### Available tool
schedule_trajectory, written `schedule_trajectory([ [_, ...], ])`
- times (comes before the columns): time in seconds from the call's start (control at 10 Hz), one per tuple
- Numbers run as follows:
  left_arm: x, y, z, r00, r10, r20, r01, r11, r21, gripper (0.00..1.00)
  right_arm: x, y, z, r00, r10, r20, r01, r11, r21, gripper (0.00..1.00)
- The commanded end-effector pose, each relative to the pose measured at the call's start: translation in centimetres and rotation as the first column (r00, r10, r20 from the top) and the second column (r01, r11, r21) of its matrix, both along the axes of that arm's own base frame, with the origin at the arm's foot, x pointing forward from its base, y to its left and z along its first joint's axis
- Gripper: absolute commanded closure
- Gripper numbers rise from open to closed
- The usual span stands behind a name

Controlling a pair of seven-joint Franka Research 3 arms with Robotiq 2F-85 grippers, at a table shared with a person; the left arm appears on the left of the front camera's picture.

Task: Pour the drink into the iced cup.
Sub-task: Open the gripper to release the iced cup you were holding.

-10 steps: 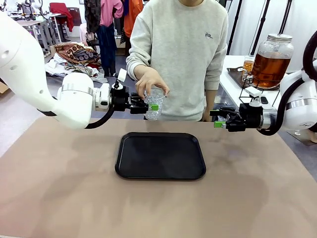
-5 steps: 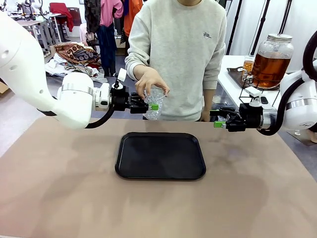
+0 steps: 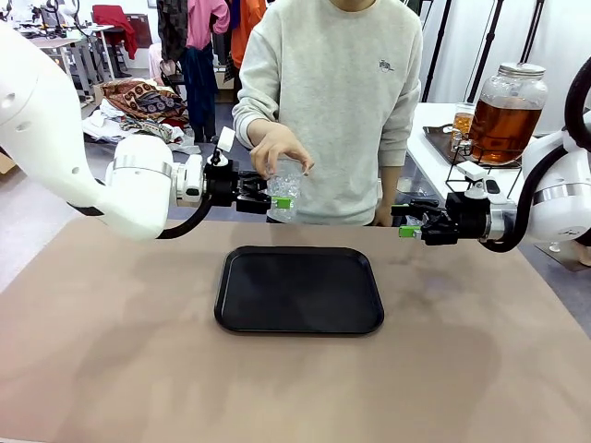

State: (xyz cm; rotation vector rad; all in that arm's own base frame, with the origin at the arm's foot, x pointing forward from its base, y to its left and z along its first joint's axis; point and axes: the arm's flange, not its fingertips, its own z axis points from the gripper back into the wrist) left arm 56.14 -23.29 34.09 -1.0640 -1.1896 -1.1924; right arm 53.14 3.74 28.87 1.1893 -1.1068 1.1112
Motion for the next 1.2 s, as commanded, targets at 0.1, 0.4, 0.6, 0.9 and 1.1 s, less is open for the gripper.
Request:
schedule_trajectory([
  [0.1, -1.6, 3.0, -0.1, 0.999, -0.027, 0.023, 0.027, 0.999, -0.020, 0.00, 0.1, 0.2, 0.3, 1.000, 0.002, -0.002, -0.002, 1.000, -0.002, 0.00],
  [0.4, -3.8, 7.5, -1.0, 0.998, -0.067, 0.022, 0.067, 0.998, -0.010, 0.00, 0.1, 0.2, 0.3, 1.000, 0.002, -0.002, -0.002, 1.000, -0.002, 0.00],
  [0.6, -5.0, 11.1, -2.0, 0.999, -0.036, 0.023, 0.035, 0.999, 0.021, 0.00, 0.1, 0.2, 0.3, 1.000, 0.002, -0.002, -0.002, 1.000, -0.002, 0.00],
  [0.9, -6.4, 14.4, -3.1, 1.000, 0.026, 0.010, -0.026, 1.000, -0.017, 0.00, 0.1, 0.2, 0.3, 1.000, 0.002, -0.002, -0.002, 1.000, -0.002, 0.00],
  [1.1, -5.4, 14.3, -3.3, 1.000, 0.008, -0.008, -0.008, 1.000, 0.018, 0.00, 0.1, 0.2, 0.3, 1.000, 0.002, -0.002, -0.002, 1.000, -0.002, 0.00],
])
